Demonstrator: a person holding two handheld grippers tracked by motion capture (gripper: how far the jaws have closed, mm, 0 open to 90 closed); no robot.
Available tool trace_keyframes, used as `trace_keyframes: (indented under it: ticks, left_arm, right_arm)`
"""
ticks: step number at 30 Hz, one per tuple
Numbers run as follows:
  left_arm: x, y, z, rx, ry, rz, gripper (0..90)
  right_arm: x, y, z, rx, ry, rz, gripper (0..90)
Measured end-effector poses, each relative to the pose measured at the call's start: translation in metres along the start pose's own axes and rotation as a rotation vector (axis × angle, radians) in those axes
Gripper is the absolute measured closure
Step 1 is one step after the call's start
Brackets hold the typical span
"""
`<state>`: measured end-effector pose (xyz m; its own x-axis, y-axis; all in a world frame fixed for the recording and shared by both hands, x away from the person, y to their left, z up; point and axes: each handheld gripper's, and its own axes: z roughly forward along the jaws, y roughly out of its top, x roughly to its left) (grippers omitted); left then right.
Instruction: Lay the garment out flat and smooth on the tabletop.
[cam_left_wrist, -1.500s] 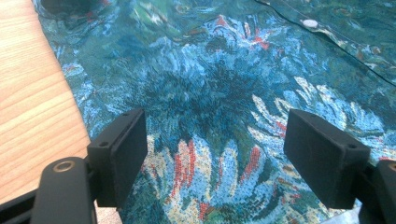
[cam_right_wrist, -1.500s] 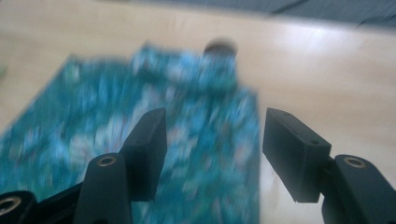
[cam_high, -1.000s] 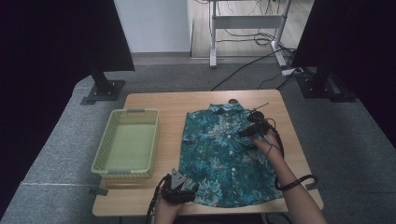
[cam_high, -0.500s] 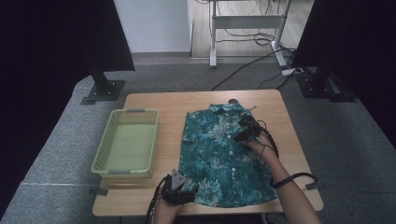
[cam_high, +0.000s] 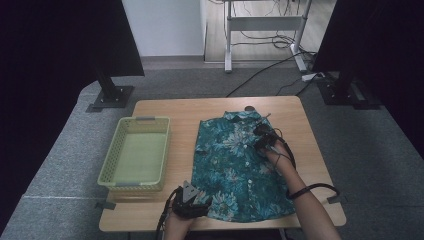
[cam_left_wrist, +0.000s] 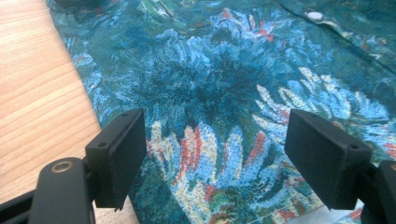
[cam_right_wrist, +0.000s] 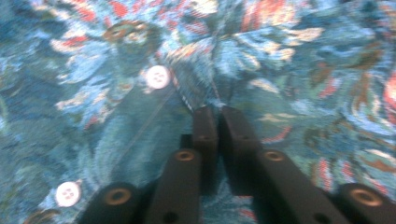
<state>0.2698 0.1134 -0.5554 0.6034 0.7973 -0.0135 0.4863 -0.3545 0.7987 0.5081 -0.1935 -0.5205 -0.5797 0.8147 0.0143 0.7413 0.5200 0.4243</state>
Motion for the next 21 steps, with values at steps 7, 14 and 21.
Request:
trace_keyframes:
  ticks: [7,14,21]
  left_arm:
    - [-0.001,0.000,0.001,0.003,0.001,0.003,21.1]
    - [0.000,0.000,-0.001,0.000,0.009,-0.012,21.3]
    - [0.000,0.000,0.000,0.007,0.012,-0.013,21.4]
  right_arm:
    - [-0.019,-0.003,-0.018,-0.067,0.003,0.076,86.4]
    - [-0.058,-0.016,-0.053,-0.134,-0.055,0.194,86.4]
    - [-0.106,-0.041,-0.080,-0.180,-0.121,0.334,86.3]
